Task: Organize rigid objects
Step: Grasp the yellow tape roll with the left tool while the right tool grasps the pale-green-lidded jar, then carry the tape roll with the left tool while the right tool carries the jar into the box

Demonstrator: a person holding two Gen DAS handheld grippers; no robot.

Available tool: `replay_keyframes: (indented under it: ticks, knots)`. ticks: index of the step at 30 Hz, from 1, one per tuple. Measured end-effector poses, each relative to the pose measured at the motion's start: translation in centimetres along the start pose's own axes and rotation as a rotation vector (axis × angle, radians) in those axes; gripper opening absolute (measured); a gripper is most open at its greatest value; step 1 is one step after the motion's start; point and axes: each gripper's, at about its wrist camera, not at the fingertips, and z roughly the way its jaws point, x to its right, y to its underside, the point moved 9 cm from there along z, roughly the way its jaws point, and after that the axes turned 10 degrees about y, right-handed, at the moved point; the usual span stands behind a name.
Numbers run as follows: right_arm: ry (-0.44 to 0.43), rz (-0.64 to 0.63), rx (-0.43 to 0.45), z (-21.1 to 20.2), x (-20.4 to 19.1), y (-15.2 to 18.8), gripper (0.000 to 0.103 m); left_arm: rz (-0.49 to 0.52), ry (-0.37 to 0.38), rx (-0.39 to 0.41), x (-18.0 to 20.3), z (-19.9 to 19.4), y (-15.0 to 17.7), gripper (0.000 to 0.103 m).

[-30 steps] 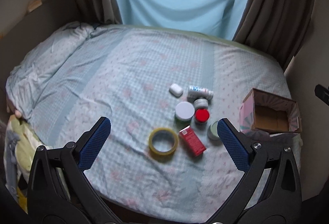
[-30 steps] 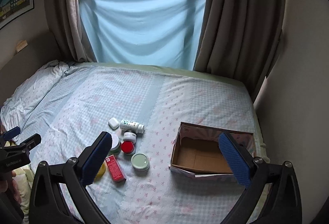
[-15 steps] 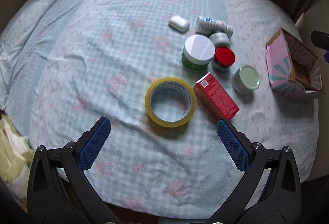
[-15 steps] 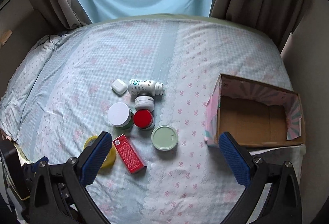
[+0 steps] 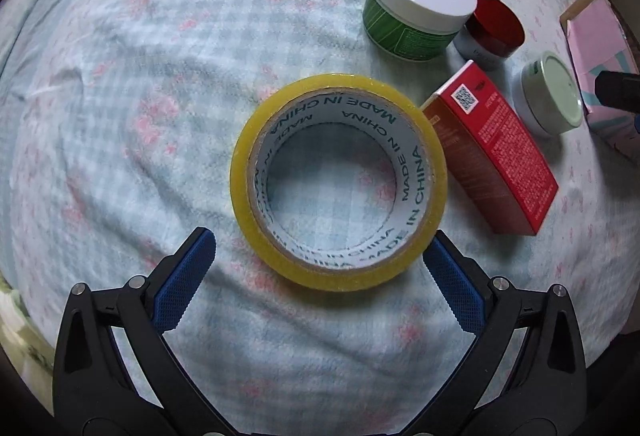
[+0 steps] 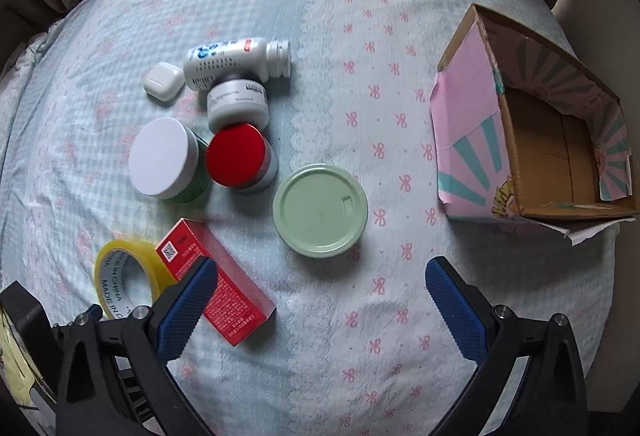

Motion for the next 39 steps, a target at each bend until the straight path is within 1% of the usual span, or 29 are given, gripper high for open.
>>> replay_keyframes:
  ticks: [3, 8, 13, 15, 19, 21, 22, 23, 26, 30, 33, 34, 36, 37, 39]
  knots:
    - [0.009, -0.017, -0.031, 1.9, -0.4, -0.3, 0.103, 0.002, 0.001, -0.001, 0.2, 1.1, -0.6, 0.102]
    - [0.046, -0.057, -0.045, 4.0, -0.9, -1.1, 0.103, 0.022, -0.017, -0.002, 0.8, 2.5, -1.9, 0.102]
    - [0.052, -0.042, -0.085, 6.0, -0.7, -1.6, 0.103, 0.045, -0.053, -0.004, 1.5, 3.5, -3.6, 0.102]
    - [0.045, -0.038, -0.097, 6.5, -0.8, -1.7, 0.098, 0.043, -0.048, -0.003, 1.8, 3.8, -3.9, 0.102]
    - [0.046, -0.04, -0.124, 7.2, -1.0, -1.9, 0.096, 0.043, -0.041, -0.012, 2.1, 4.0, -4.6, 0.102]
    - [0.036, -0.045, -0.139, 7.6, -1.2, -2.1, 0.084, 0.041, -0.046, -0.008, 1.7, 3.9, -5.0, 0.097]
    - [0.027, -0.051, -0.151, 8.0, -1.8, -2.2, 0.079, 0.042, -0.036, -0.005, 1.4, 3.6, -4.7, 0.097]
    - [0.0, -0.054, -0.163, 8.2, -2.2, -2.2, 0.066, 0.043, -0.03, -0.003, 1.4, 3.6, -4.8, 0.097]
    - [0.008, -0.063, -0.164, 8.1, -2.6, -2.2, 0.067, 0.045, -0.018, 0.002, 1.0, 3.3, -5.0, 0.097]
    - [0.004, -0.062, -0.162, 8.2, -2.8, -2.3, 0.066, 0.036, -0.003, 0.008, -0.4, 2.0, -3.9, 0.097]
    - [0.003, -0.069, -0.155, 7.7, -2.9, -2.3, 0.066, 0.028, -0.003, 0.021, -0.3, 1.2, -3.9, 0.097]
    - [0.001, -0.072, -0.152, 7.9, -2.5, -2.7, 0.066, 0.027, -0.005, 0.027, -0.4, 0.8, -4.0, 0.097]
    - [-0.004, -0.07, -0.145, 7.4, -2.2, -2.6, 0.066, 0.023, -0.006, 0.039, -0.5, 0.0, -4.2, 0.097]
    - [-0.007, -0.068, -0.141, 7.0, -2.5, -3.5, 0.066, 0.021, -0.007, 0.044, -0.6, -0.4, -4.3, 0.097]
    - [-0.015, -0.062, -0.127, 6.0, -2.0, -3.5, 0.066, 0.015, -0.01, 0.057, -0.9, -1.4, -4.4, 0.097]
